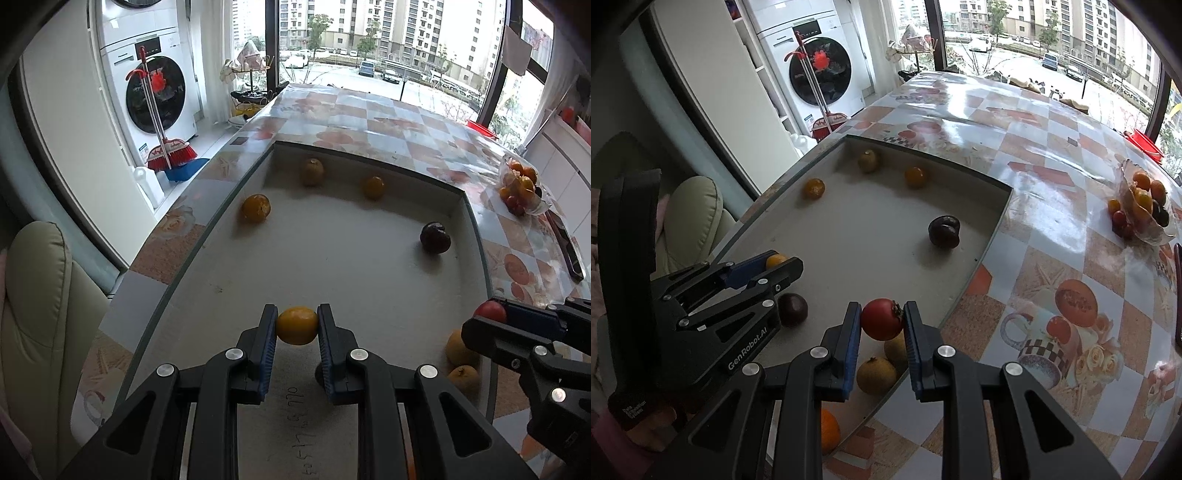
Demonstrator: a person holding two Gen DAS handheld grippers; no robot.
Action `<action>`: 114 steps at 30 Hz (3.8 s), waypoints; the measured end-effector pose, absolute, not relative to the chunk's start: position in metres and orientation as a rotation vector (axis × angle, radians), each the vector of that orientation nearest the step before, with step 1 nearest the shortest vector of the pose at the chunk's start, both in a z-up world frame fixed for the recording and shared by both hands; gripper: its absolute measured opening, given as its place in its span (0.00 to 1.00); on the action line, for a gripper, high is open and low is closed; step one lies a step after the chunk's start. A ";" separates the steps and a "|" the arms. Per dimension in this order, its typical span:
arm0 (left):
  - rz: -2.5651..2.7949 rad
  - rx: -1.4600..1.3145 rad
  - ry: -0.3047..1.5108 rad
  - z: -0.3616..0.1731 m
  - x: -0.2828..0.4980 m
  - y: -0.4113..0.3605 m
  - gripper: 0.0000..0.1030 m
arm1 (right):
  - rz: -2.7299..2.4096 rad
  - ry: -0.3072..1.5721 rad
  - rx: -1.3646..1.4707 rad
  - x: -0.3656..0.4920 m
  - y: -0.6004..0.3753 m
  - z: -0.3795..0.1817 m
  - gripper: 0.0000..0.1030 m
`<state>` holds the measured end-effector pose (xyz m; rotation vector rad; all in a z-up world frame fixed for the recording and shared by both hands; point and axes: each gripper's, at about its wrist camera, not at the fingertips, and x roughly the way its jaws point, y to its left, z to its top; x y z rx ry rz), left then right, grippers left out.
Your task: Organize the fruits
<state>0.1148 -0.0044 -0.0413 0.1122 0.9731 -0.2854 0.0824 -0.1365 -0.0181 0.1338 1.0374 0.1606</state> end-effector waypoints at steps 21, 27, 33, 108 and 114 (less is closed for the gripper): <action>-0.288 0.121 1.034 -0.050 0.125 -0.007 0.23 | 0.153 1.129 0.098 0.107 -0.126 -0.030 0.44; -0.161 0.100 1.002 -0.045 0.120 0.009 0.98 | 0.137 1.109 0.128 0.103 -0.137 -0.019 0.70; -0.201 0.005 0.977 -0.032 0.110 0.027 0.98 | 0.119 1.114 0.154 0.097 -0.145 -0.012 0.90; -0.211 0.229 0.951 -0.025 0.034 0.020 0.99 | 0.082 1.103 -0.154 0.042 -0.103 0.004 1.00; -0.209 0.234 0.948 -0.025 0.033 0.019 0.99 | 0.084 1.101 -0.152 0.041 -0.104 0.005 1.00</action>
